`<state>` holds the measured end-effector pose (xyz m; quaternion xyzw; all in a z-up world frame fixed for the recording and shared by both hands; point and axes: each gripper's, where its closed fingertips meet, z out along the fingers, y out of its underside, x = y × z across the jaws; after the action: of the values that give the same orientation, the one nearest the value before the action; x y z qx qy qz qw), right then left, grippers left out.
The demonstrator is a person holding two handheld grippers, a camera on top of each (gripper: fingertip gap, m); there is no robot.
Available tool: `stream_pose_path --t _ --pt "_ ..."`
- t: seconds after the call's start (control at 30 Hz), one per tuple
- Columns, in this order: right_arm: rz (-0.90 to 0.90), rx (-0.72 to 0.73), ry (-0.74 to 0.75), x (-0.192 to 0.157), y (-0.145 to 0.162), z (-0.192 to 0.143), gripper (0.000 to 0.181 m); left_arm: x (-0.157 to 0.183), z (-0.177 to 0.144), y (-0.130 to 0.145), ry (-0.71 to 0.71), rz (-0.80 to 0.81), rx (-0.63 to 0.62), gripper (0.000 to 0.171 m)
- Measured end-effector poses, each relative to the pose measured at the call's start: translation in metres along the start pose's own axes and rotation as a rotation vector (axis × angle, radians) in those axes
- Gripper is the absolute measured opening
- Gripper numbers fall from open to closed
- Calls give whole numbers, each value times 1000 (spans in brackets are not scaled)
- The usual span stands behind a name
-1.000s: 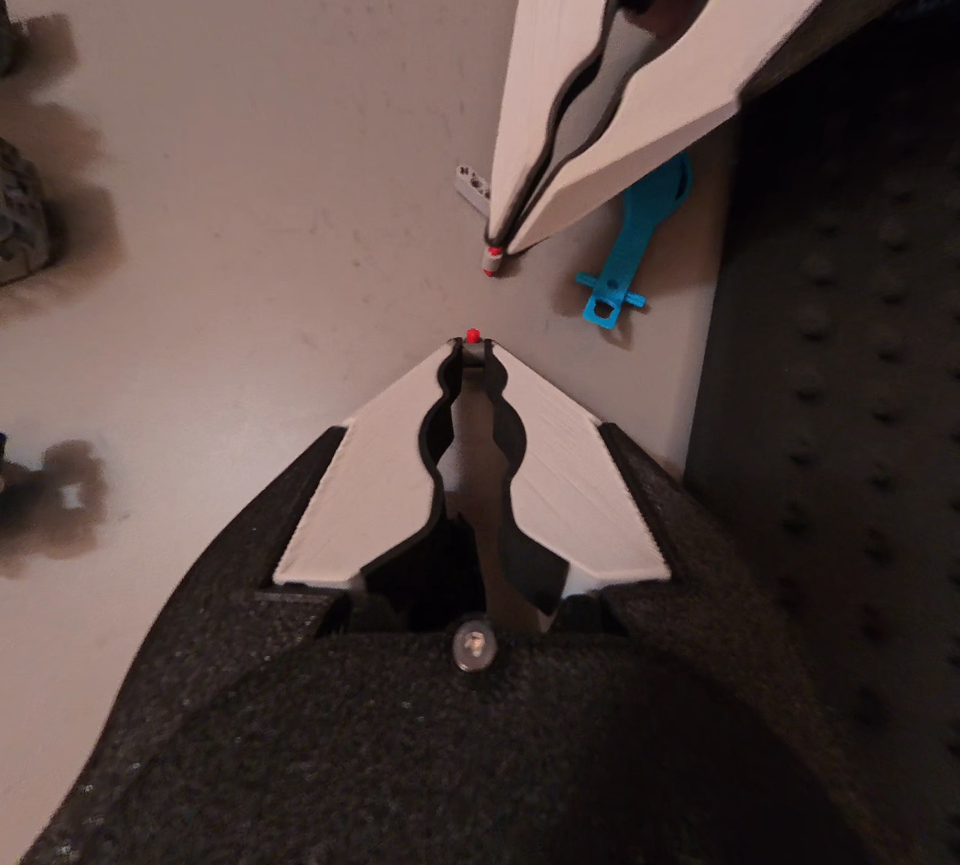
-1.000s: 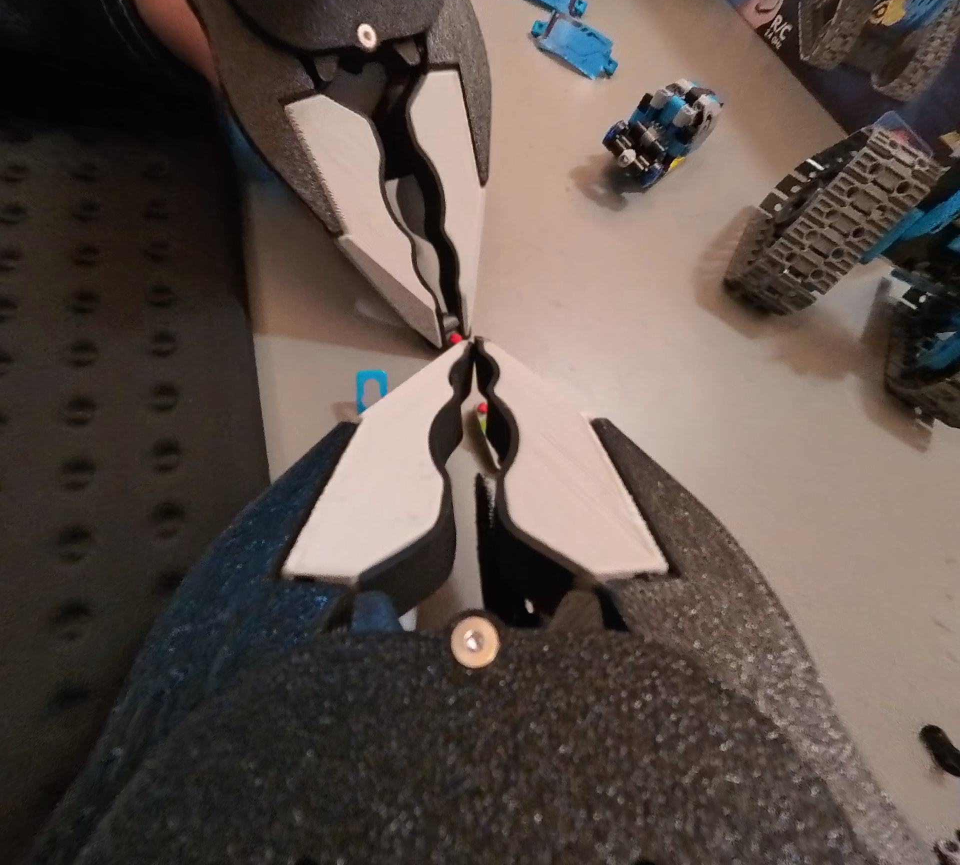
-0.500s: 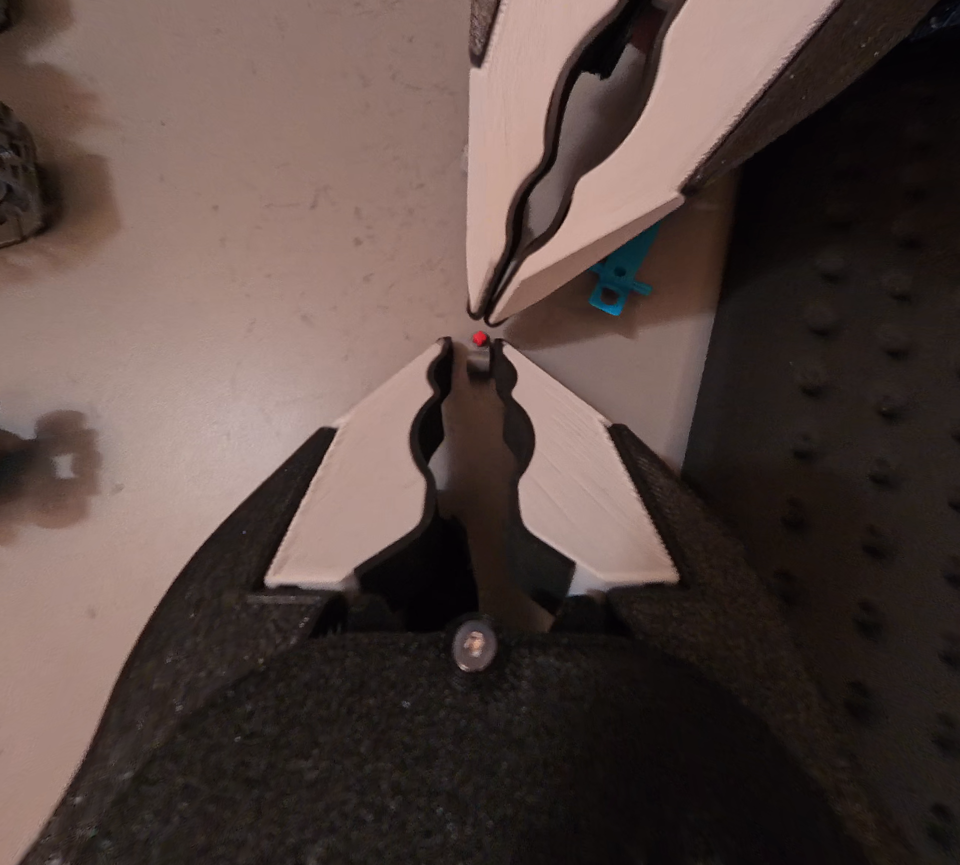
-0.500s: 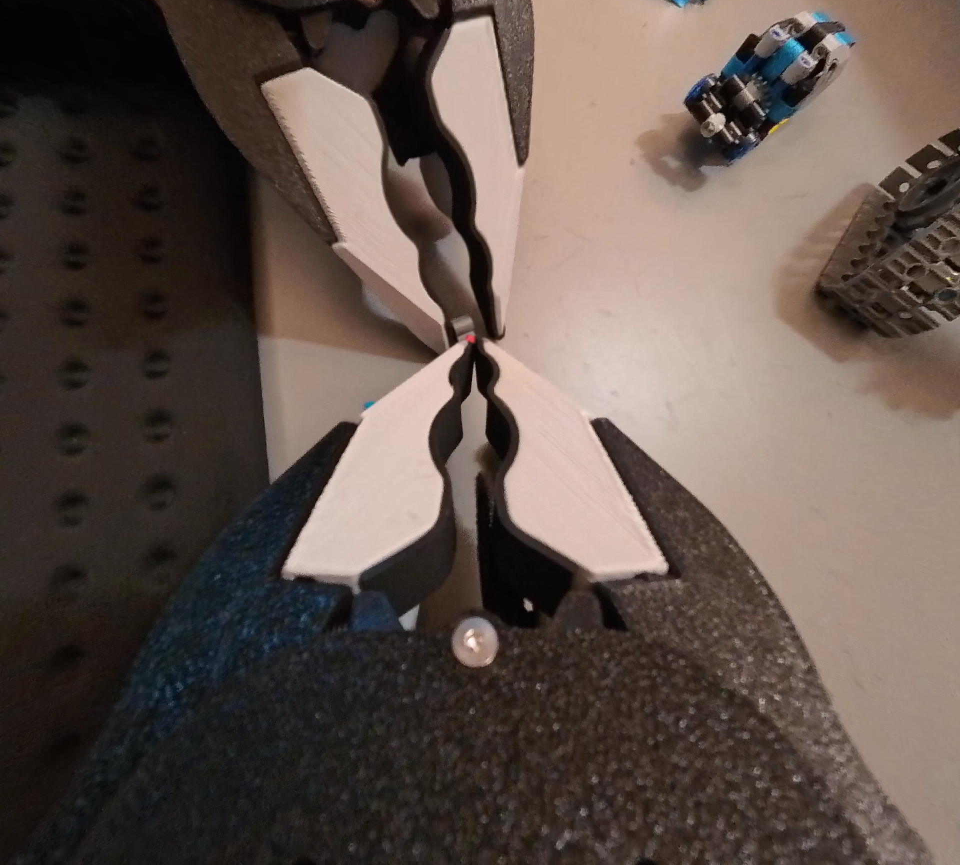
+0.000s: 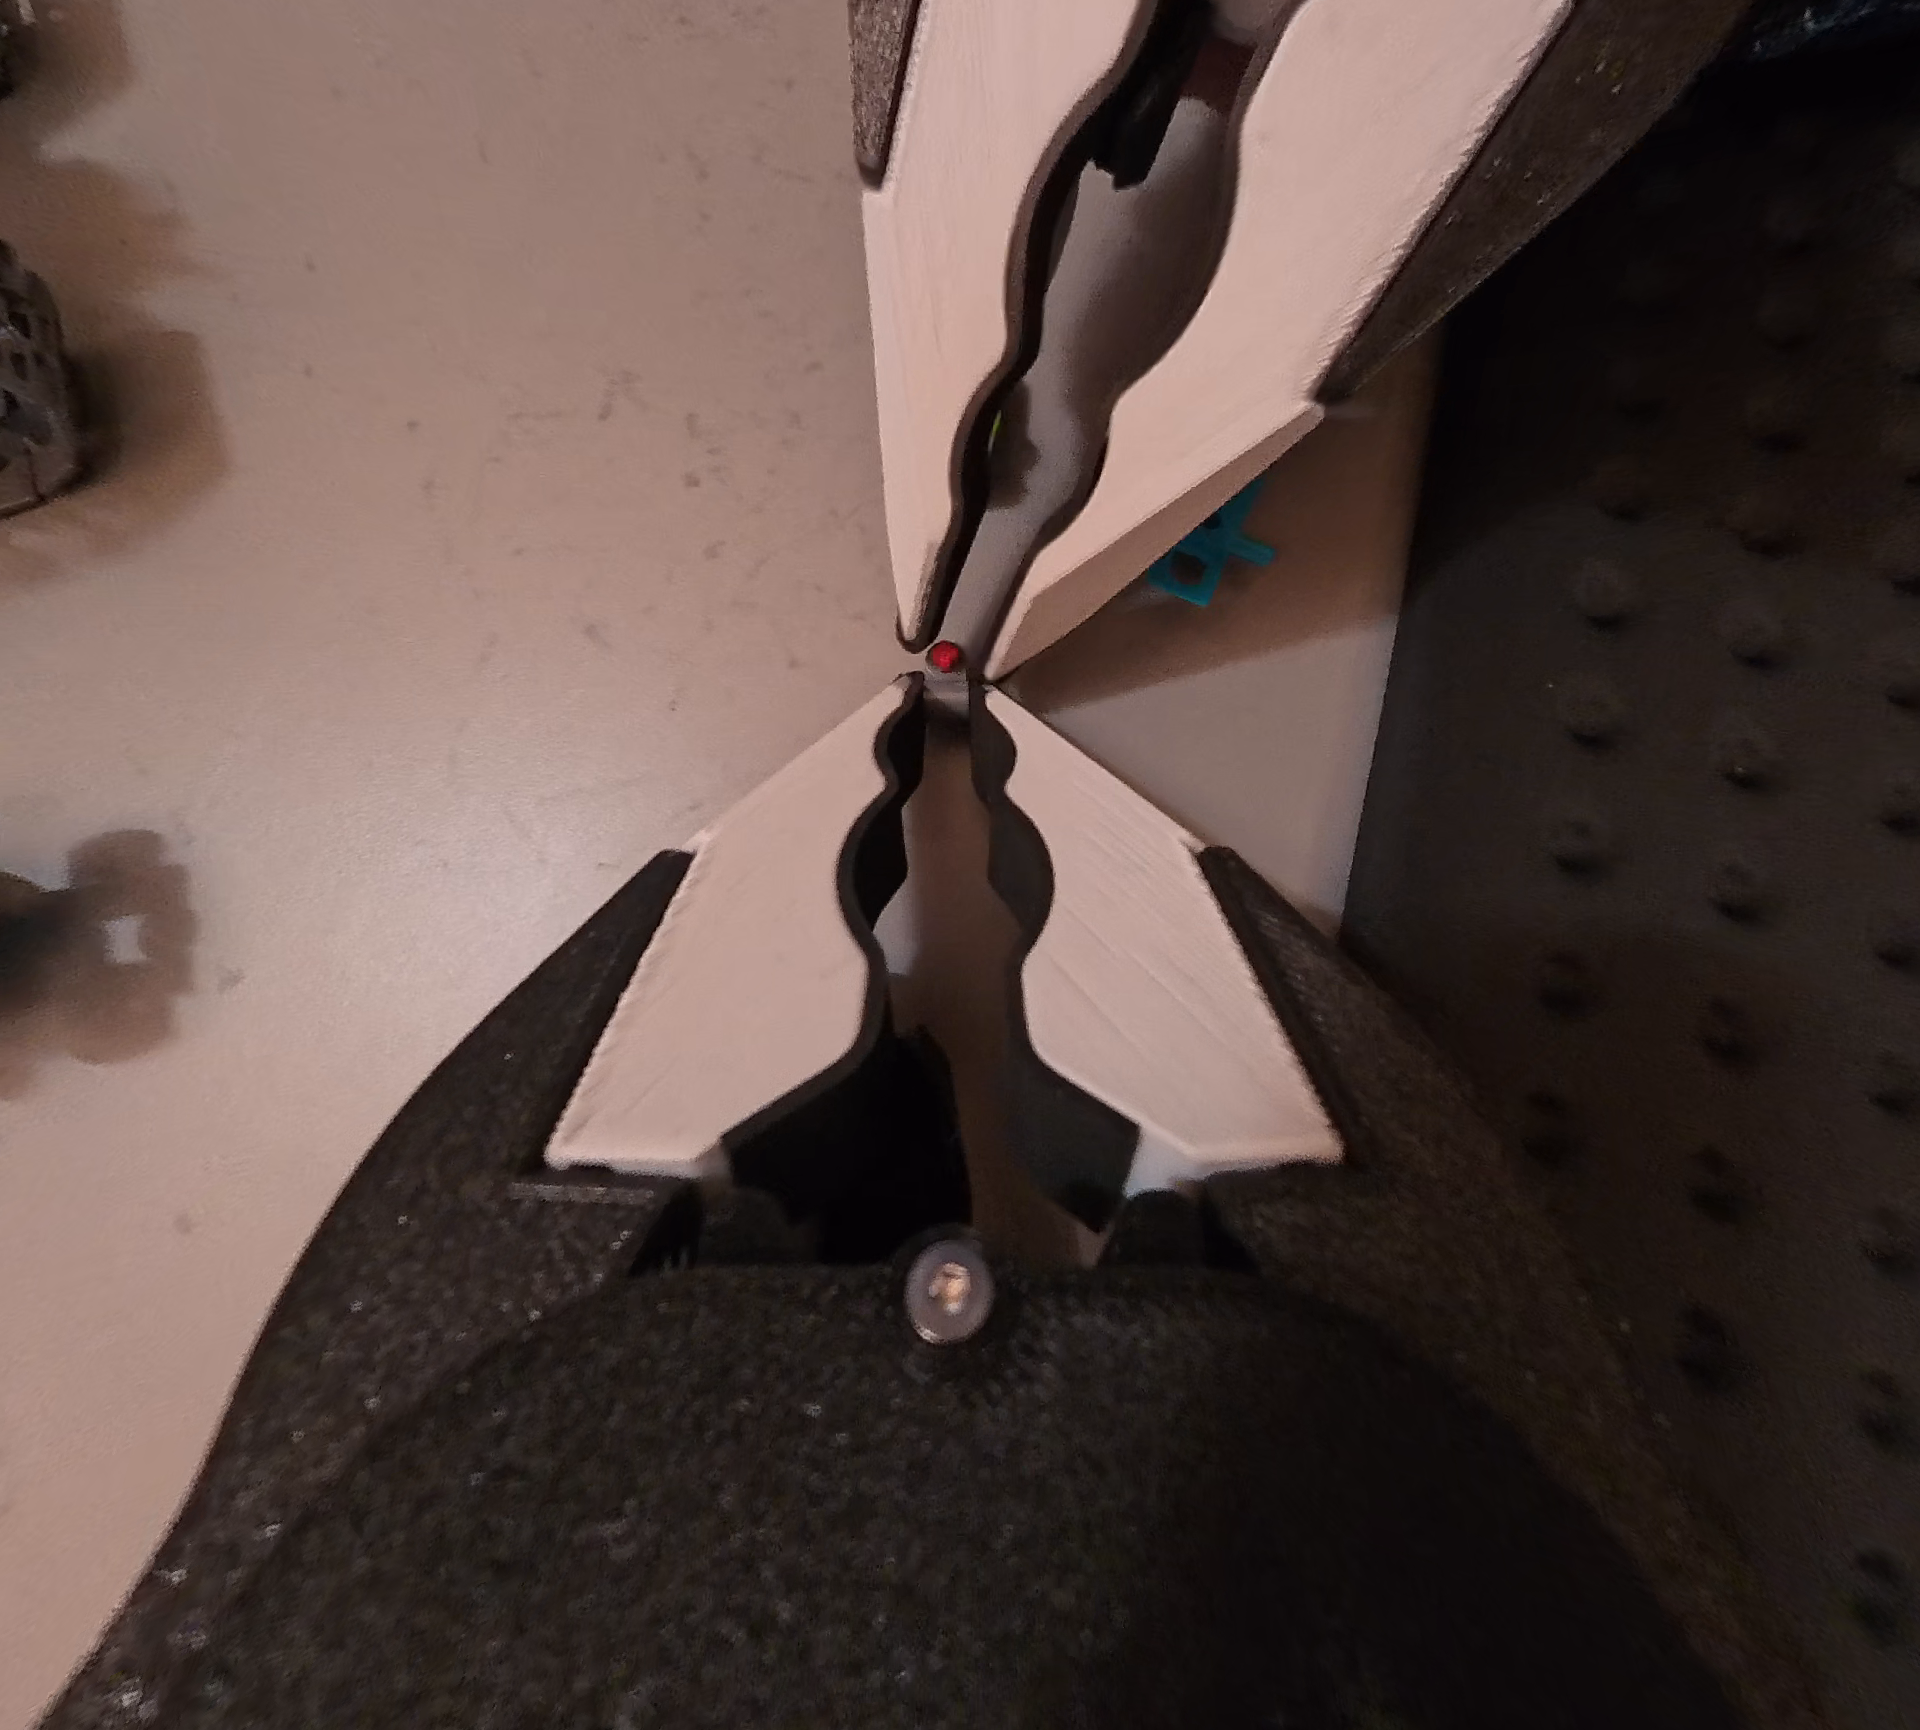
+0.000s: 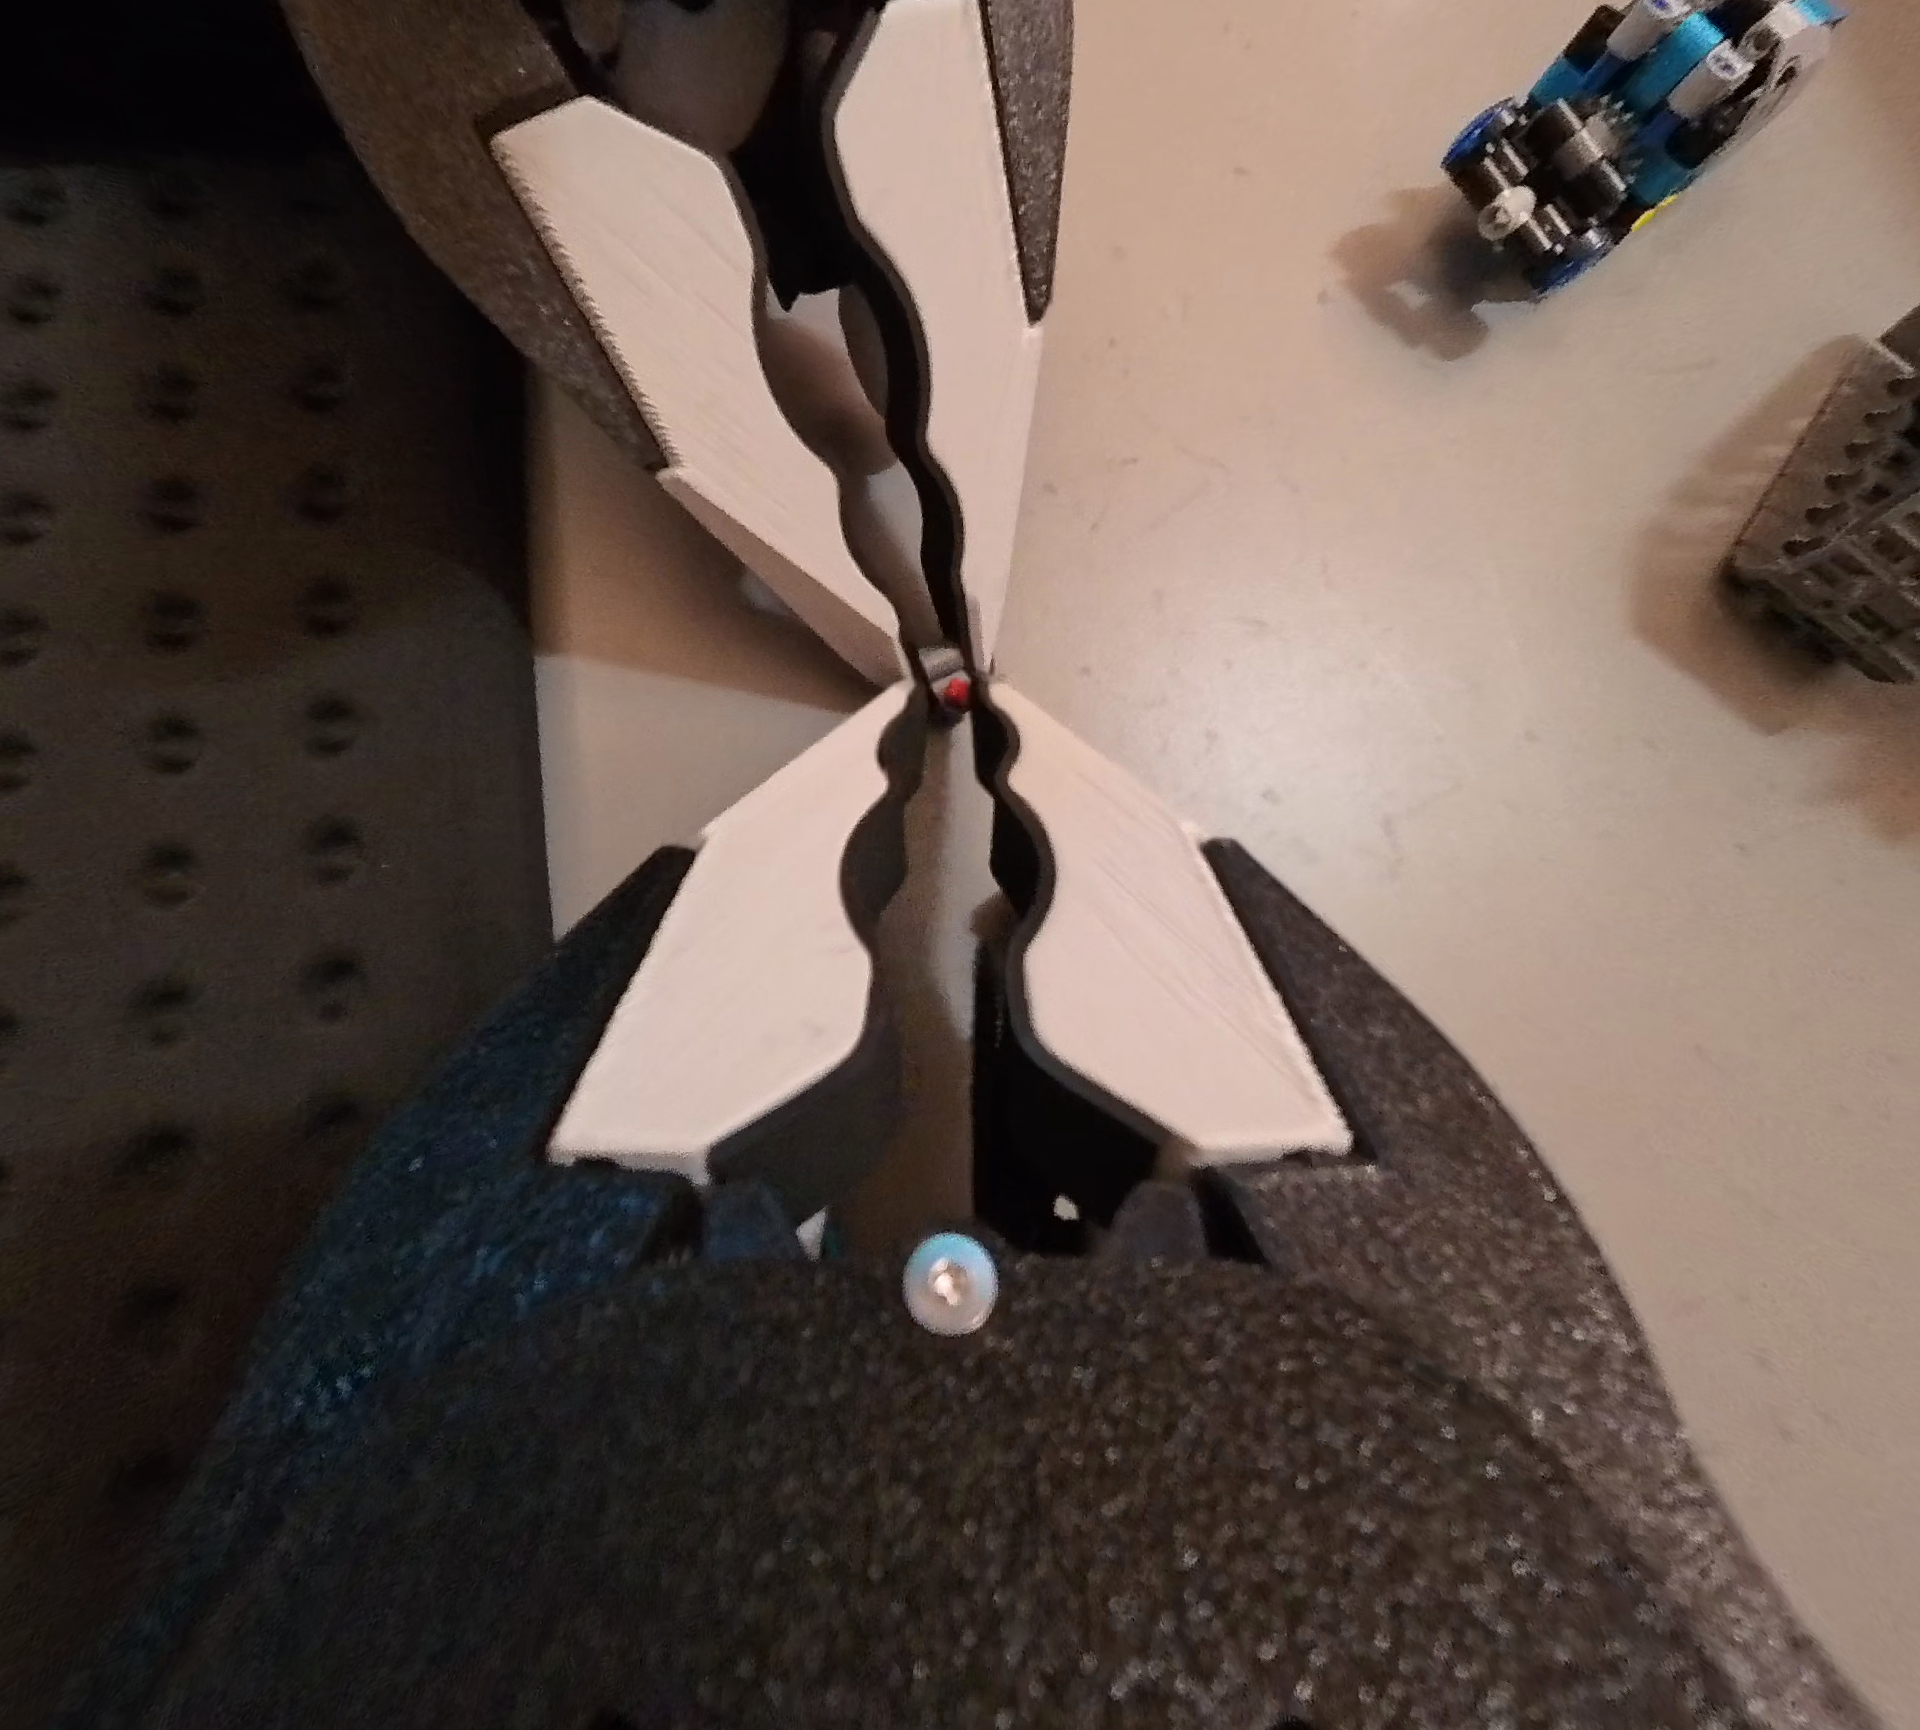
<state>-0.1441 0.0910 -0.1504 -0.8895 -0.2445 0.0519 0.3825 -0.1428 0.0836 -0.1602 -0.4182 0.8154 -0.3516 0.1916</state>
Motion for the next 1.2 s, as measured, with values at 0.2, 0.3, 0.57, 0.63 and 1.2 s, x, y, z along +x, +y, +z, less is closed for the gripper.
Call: stream_pose_path --t 0.2,0.3,0.57,0.63,1.2 --pt "11 -5 -28 1 1 -1 2 1 1 0 -1 -8 -1 7" --pt "11 -27 -57 1 1 0 2 1 1 0 2 -12 -2 7" --pt "13 -198 -198 -3 5 -1 1 4 3 -1 19 -25 -5 7" --pt "5 -220 -211 -3 5 -1 1 4 3 -1 24 -31 -5 7" --pt "8 -23 -176 0 1 -3 0 3 4 0 36 -50 -1 7"
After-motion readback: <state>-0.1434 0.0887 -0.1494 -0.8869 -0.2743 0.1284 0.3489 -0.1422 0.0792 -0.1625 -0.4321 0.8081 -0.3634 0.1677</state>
